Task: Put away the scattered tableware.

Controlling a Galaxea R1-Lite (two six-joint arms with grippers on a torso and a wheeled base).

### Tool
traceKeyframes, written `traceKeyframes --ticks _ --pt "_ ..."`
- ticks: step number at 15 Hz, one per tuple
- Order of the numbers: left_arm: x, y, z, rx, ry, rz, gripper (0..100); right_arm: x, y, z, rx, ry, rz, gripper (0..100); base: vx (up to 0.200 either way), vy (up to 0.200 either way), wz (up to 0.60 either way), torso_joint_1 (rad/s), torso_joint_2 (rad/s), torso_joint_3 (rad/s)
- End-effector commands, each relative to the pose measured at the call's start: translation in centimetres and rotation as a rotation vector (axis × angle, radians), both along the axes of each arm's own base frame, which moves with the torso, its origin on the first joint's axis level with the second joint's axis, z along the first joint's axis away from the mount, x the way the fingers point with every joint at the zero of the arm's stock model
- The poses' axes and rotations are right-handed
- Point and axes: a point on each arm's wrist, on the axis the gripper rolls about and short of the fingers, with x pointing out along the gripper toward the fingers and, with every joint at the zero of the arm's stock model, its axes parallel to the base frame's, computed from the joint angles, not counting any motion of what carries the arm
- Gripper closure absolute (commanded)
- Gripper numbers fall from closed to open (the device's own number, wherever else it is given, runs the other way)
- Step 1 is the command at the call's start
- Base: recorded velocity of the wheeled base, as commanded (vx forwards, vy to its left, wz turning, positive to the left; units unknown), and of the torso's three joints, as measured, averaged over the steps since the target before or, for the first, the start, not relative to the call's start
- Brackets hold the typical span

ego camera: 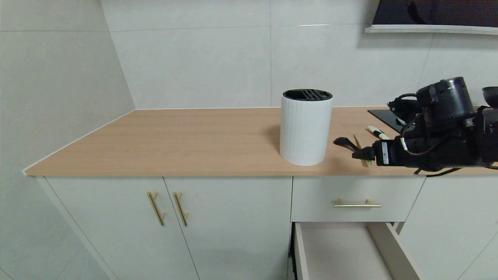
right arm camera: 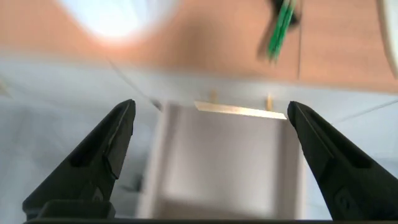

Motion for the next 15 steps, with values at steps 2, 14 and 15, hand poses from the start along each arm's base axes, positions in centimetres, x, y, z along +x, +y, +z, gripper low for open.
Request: traceKeyframes --ticks 2,14,15 --pt "0.0 0.0 0.0 0.0 0.0 0.001 0 3.6 0.9 -0.4 0.018 0.075 -0.134 0 0.0 0.0 0.0 0.0 0.0 0.0" --pt "0.0 0.0 0.0 0.0 0.0 0.001 0 9.2 -0.6 -5.1 -0.055 0.144 -0.33 0 0.0 0.0 0.0 0.0 0.0 0.0" --pt "0.0 0.0 0.0 0.0 0.0 0.001 0 9.3 -0.5 -5.4 -0.057 0.149 -0.33 0 0.0 0.0 0.0 0.0 0.0 0.0"
